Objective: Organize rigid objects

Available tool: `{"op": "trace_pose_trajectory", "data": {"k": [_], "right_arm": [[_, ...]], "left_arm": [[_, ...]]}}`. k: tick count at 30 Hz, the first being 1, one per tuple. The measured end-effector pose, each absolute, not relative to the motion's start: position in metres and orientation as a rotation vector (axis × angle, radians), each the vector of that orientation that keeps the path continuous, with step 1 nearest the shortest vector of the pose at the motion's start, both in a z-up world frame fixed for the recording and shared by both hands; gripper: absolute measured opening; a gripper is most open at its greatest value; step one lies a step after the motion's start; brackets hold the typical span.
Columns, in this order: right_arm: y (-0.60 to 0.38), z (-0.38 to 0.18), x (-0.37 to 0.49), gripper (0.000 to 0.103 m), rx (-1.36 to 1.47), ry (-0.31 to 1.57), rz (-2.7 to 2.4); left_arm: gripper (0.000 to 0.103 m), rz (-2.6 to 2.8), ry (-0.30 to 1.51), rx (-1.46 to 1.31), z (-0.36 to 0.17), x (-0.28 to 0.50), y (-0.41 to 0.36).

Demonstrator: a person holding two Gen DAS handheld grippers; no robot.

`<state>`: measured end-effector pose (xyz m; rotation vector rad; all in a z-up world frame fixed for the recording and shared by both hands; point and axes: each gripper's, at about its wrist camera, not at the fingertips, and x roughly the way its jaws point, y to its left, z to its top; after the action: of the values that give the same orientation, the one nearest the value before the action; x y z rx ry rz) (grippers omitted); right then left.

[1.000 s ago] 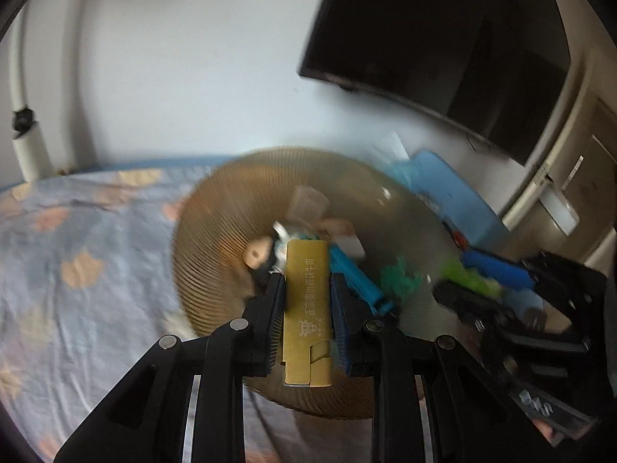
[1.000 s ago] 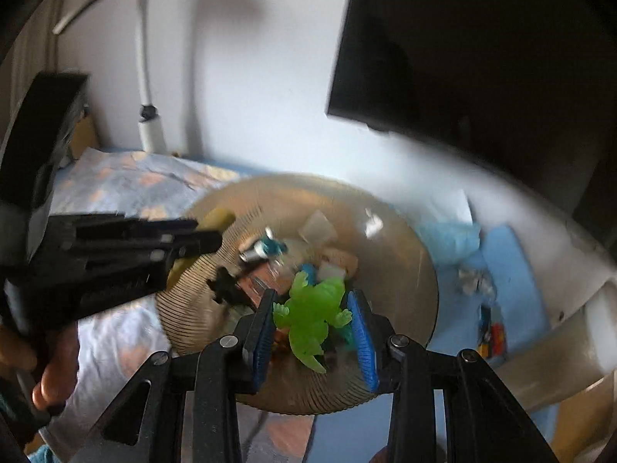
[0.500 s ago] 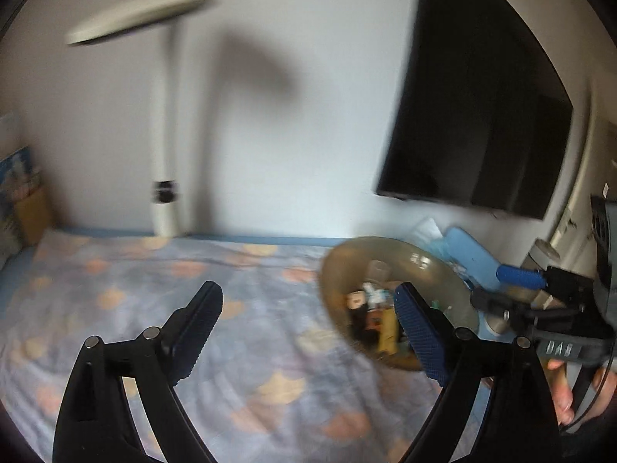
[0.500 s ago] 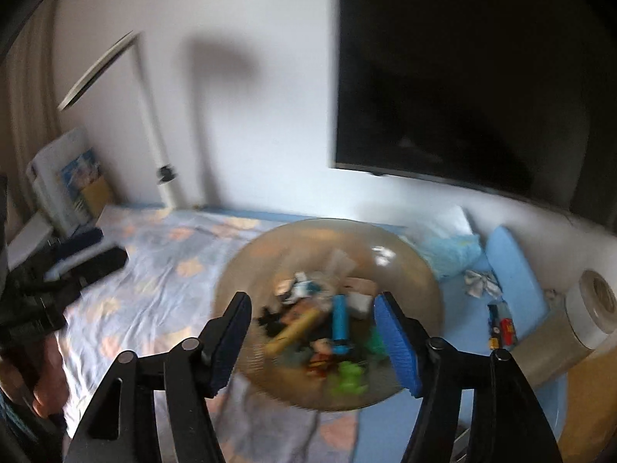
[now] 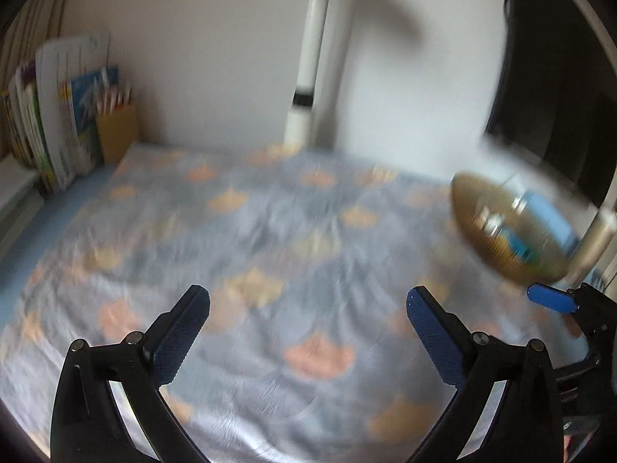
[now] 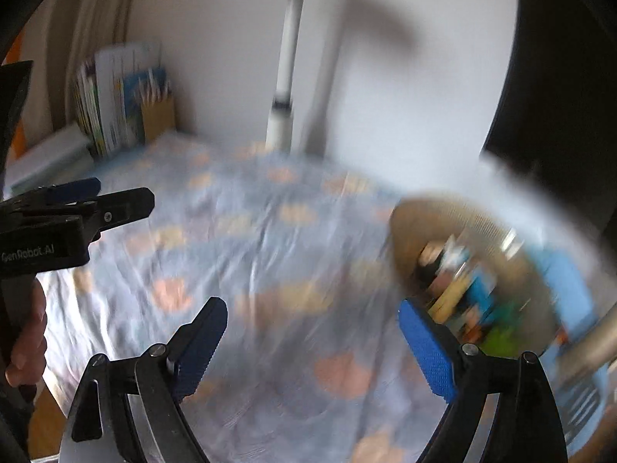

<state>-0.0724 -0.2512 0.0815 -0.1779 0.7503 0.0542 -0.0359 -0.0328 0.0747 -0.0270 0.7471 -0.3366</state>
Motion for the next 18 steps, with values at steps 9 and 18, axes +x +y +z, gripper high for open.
{"op": "trace_pose_trajectory", "data": {"k": [9,18], "right_arm": [[-0.255,0.03,-0.049,0.09,-0.09,0.837,0.031],[-0.262,0.021,-0.049,0.09,-0.077,0.835,-0.025]], "left_arm": [[0.102,-0.322,0.765,-0.044,0.043,-0.037,-0.027],[0.102,-0.265,0.742,0.007,0.044,-0.045,-0.032]]}}
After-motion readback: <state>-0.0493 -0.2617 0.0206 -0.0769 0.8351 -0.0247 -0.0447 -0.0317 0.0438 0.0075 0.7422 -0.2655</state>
